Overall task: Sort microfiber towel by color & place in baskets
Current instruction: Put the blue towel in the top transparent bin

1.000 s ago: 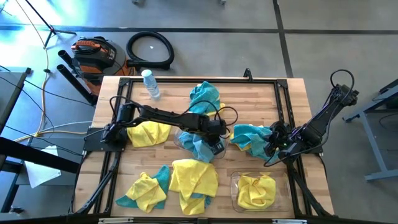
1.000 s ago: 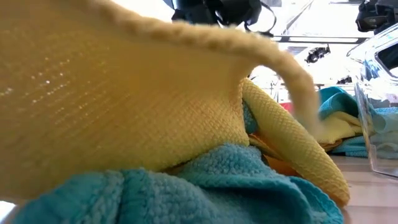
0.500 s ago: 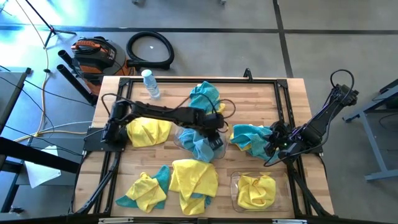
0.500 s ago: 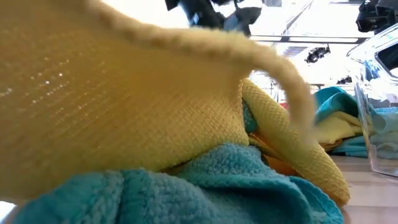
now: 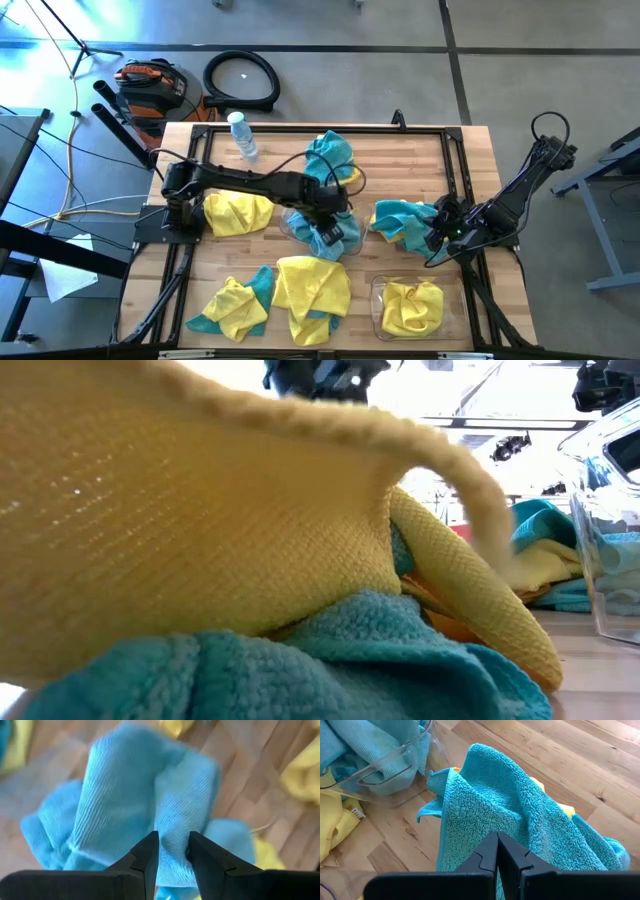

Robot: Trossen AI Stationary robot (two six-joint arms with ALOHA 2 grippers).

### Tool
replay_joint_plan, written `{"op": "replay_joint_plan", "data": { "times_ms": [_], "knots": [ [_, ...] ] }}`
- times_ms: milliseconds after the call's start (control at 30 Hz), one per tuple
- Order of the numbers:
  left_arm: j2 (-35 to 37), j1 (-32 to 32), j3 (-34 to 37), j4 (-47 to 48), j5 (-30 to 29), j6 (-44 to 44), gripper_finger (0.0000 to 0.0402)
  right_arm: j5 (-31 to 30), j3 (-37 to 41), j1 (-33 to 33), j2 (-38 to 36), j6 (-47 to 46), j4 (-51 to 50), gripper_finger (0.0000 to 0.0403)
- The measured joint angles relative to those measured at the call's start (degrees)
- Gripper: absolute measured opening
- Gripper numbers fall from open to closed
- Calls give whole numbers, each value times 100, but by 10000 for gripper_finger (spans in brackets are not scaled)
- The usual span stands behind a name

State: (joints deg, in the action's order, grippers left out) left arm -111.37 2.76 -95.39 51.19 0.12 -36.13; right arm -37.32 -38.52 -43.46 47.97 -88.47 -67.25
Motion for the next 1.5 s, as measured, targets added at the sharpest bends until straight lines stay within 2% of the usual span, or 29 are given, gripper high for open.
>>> {"op": "replay_joint_plan", "data": {
  "times_ms": [267,533,800,1267,1500],
  "knots": [
    [-91,-62,813,-1241,156,-286,94,0,0,0,2,0,17,2],
    [-607,-133,898,-1238,85,-462,94,-166,0,0,6,-7,22,2],
    [-593,-138,895,-1152,50,-577,94,-166,0,0,4,-15,23,2],
    [-299,-125,-247,-491,-533,-220,94,-162,0,0,4,0,22,2],
    [-233,1,-513,113,-525,31,94,-155,0,0,4,0,23,2]
  ]
}}
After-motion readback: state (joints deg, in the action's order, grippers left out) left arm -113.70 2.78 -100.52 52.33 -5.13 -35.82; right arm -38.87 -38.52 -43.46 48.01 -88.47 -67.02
